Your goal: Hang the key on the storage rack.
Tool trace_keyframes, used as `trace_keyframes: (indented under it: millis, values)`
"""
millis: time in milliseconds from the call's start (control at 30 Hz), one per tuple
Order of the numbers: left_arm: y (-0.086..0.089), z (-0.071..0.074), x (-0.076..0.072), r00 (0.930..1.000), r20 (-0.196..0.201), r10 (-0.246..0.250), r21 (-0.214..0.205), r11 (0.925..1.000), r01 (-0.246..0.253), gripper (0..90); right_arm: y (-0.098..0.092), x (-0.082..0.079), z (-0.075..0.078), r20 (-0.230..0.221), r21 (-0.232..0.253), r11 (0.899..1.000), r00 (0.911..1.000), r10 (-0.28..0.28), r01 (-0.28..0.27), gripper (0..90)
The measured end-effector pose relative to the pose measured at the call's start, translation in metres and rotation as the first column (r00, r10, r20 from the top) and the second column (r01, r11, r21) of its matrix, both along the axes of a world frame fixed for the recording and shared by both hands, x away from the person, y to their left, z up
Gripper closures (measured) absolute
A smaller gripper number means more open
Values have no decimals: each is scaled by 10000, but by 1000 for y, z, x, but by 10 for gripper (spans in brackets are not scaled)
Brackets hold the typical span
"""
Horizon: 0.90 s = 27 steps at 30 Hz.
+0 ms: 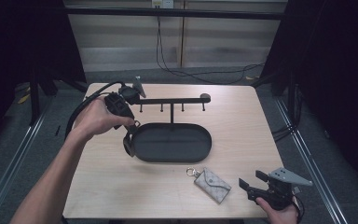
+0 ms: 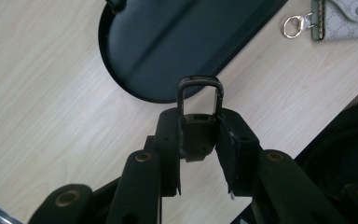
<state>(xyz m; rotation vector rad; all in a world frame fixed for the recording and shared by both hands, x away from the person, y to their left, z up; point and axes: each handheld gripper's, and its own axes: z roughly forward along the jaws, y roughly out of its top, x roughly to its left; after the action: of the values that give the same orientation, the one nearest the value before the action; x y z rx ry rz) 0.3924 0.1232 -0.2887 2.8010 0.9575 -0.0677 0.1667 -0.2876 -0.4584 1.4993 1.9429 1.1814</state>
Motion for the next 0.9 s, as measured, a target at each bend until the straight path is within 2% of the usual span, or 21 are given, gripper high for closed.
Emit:
trace_keyframes:
  millis: [267, 533, 600, 633, 900]
  values:
    - [-7, 9, 7, 9998, 67, 165, 171, 9997, -167, 709, 0, 0, 0, -23, 18, 10000, 10000, 16, -16, 235]
    - [-8, 6, 23, 9985, -34, 553, 480, 9973, -551, 709, 0, 0, 0, -22, 38, 10000, 10000, 39, -39, 235]
    - [-7, 6, 25, 9979, -12, 650, 479, 9967, -649, 709, 0, 0, 0, -22, 41, 10000, 10000, 34, -34, 234]
    - [-7, 6, 26, 9974, 94, 716, 624, 9954, -721, 709, -1, 0, 0, -7, 50, 10000, 10000, 38, -38, 235]
    - [2, 9, 36, 9937, 114, 1117, 526, 9923, -1122, 709, 0, 0, 0, -34, 51, 10000, 10000, 54, -53, 234]
